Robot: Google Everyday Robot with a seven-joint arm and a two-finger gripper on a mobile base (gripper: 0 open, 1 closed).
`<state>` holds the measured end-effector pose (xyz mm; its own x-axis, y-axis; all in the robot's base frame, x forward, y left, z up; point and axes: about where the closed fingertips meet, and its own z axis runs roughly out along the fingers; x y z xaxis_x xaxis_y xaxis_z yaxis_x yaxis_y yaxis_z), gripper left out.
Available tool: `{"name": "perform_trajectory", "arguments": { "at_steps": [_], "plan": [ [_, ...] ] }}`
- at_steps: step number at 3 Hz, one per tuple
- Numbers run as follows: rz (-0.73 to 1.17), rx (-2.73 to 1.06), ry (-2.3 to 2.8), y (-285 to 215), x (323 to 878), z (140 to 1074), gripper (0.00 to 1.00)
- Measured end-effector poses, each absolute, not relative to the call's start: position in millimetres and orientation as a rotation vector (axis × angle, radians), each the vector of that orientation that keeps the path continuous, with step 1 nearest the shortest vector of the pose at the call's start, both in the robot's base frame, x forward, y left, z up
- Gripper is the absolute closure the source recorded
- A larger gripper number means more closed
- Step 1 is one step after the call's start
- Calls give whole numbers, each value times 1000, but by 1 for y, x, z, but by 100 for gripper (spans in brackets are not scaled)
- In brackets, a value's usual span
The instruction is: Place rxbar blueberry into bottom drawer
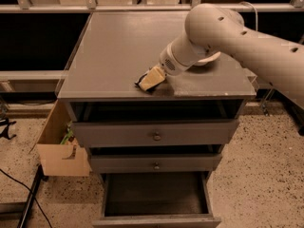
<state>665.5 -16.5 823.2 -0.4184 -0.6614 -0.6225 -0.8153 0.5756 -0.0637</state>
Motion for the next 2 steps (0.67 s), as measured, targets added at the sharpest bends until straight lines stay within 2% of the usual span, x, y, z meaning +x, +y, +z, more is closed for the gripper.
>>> {"name": "perform_trajectory", "arguments": {
  "at_steps": [2],
  "plan": [
    [313,-1196,2167,-26,650,842,100]
  ]
}}
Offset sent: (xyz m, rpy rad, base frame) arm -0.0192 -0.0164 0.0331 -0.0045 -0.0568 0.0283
